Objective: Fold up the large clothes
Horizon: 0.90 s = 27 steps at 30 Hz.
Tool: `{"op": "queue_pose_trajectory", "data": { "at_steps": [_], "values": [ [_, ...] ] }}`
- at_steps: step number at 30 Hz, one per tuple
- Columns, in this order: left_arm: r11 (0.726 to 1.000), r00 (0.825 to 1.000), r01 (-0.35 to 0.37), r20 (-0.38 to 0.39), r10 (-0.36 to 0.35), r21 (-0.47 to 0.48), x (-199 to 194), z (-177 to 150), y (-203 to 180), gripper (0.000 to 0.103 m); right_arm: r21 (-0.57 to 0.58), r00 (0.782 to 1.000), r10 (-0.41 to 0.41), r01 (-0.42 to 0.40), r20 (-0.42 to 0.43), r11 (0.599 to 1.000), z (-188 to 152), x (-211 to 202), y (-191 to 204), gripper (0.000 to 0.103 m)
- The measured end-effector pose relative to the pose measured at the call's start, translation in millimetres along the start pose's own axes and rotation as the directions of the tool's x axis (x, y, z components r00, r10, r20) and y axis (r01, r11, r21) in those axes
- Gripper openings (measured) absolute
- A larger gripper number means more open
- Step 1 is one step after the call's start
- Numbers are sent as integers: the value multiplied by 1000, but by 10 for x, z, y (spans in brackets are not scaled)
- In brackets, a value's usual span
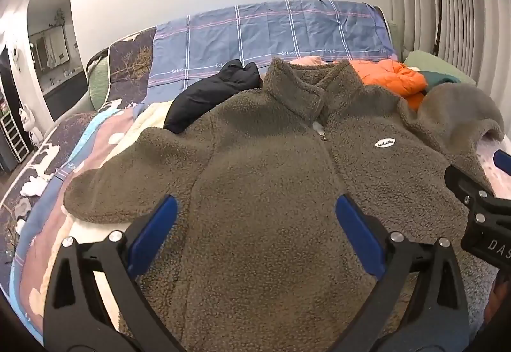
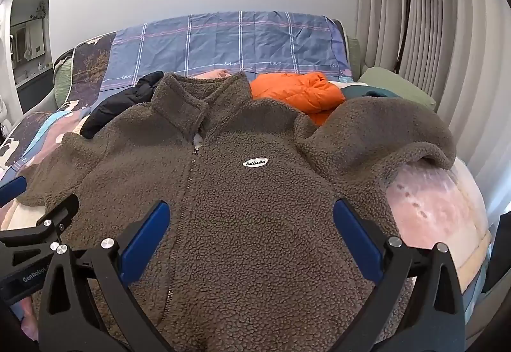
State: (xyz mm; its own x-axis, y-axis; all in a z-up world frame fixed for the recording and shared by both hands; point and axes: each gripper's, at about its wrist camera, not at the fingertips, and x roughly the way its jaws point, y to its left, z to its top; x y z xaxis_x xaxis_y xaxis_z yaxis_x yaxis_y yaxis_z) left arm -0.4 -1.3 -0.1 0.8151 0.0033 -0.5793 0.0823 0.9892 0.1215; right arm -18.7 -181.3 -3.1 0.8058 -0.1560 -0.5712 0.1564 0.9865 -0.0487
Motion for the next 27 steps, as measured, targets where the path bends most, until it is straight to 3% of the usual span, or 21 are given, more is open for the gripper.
{"op": "queue_pose_trajectory", "data": {
  "at_steps": [7, 17, 23, 27],
  "values": [
    [1000, 998, 24, -53, -25, -11, 120, 23, -29, 101, 23, 999, 8, -9, 52, 1000, -27, -53, -21, 102],
    [999, 997, 30, -64, -32, -23, 70, -30, 11, 101, -22, 999, 38, -37, 24, 999, -45, -25, 65, 102],
    [997, 994, 56, -95, -61, -55, 124, -52, 48, 101, 5, 998, 65, -65, -10, 998, -52, -2, 37, 102],
    [998, 995, 38, -90, -42, -46, 143, -68, 53, 101, 14, 998, 62, -62, -19, 998, -53, 8, 31, 102]
  ]
}}
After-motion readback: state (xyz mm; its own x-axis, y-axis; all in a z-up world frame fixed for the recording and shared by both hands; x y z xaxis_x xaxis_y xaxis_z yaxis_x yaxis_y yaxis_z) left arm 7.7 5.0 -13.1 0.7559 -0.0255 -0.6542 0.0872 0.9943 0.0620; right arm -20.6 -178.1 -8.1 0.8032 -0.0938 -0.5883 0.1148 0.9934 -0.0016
